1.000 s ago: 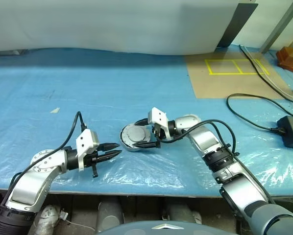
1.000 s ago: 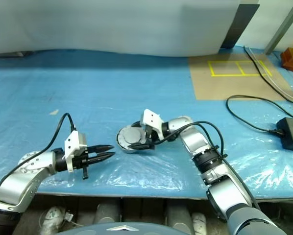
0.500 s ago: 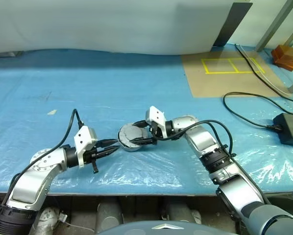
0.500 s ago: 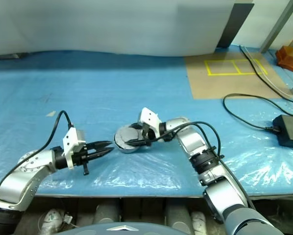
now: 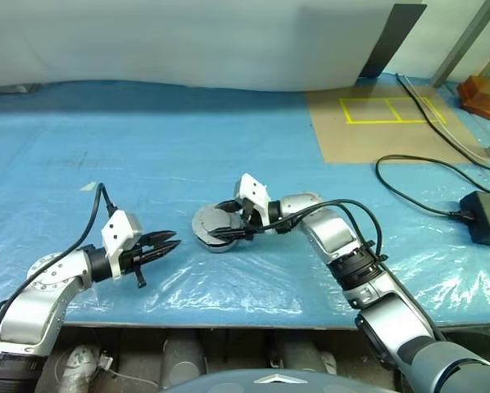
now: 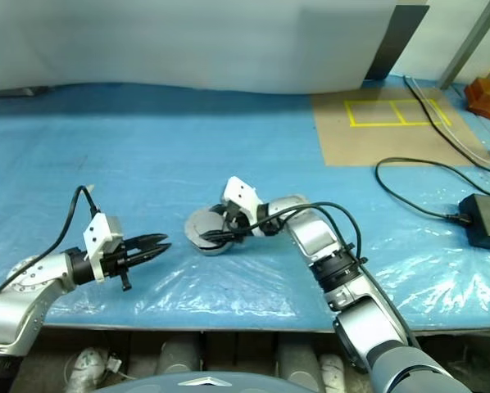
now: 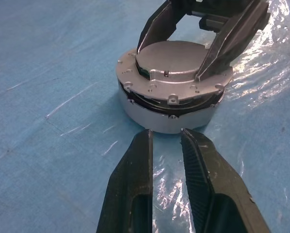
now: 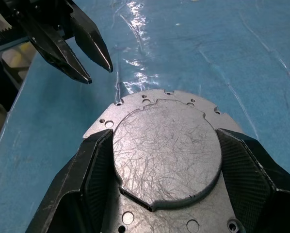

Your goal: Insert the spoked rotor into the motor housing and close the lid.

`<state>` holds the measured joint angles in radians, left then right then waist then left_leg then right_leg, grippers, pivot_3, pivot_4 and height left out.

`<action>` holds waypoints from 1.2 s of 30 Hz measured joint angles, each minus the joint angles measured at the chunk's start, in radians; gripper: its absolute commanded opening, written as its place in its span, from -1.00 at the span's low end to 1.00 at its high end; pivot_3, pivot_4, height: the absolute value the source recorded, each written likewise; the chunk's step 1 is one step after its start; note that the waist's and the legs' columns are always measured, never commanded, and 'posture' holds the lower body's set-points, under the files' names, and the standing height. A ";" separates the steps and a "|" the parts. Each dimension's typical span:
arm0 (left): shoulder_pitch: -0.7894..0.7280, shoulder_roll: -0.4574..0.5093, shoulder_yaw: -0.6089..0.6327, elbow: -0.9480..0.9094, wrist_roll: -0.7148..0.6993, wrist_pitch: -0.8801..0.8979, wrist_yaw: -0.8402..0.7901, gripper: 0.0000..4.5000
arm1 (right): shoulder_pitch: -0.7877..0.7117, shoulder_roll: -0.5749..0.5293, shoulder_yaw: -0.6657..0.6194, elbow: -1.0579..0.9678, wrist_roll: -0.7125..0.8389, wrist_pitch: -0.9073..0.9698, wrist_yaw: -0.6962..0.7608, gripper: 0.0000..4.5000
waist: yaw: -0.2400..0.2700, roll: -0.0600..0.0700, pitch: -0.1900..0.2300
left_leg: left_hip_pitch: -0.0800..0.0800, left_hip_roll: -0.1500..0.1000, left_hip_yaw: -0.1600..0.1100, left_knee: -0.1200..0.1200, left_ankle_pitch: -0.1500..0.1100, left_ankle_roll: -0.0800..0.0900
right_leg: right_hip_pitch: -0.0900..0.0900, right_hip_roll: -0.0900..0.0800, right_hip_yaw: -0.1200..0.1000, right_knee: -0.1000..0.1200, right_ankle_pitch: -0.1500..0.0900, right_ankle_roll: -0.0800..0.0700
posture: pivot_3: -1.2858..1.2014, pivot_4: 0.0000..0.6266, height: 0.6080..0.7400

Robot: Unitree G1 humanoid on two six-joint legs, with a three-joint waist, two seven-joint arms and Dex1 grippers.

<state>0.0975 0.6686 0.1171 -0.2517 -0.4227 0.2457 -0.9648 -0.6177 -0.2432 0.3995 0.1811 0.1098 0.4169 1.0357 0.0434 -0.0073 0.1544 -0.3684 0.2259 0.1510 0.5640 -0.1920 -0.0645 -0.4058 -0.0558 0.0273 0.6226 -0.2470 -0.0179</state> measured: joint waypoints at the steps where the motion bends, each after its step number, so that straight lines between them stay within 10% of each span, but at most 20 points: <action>1: 0.001 -0.003 -0.002 -0.004 0.000 0.002 0.005 -0.57 | 0.003 -0.004 0.003 0.000 -0.006 -0.011 0.000 0.32 | 0.000 0.000 0.000 | 0.000 0.000 0.000 0.000 0.000 0.000 | 0.000 0.000 0.000 0.000 0.000 0.000 | 0.03 -0.52 1.00; 36: -0.070 -0.064 -0.072 -0.008 0.035 0.024 0.068 -0.57 | 0.041 0.027 0.041 0.132 -0.089 -0.229 -0.081 0.32 | -0.006 0.001 -0.012 | 0.023 -0.001 0.001 -0.004 -0.003 0.005 | 0.015 0.000 0.004 -0.001 -0.003 -0.004 | 0.03 -0.52 1.00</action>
<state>0.0277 0.6043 0.0448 -0.2598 -0.3873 0.2699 -0.8972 -0.5772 -0.2158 0.4409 0.3133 0.0208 0.1881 0.9543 0.0377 -0.0066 0.1426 -0.3455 0.2252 0.1522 0.5604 -0.1949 -0.0599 -0.3905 -0.0556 0.0310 0.6220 -0.2502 -0.0218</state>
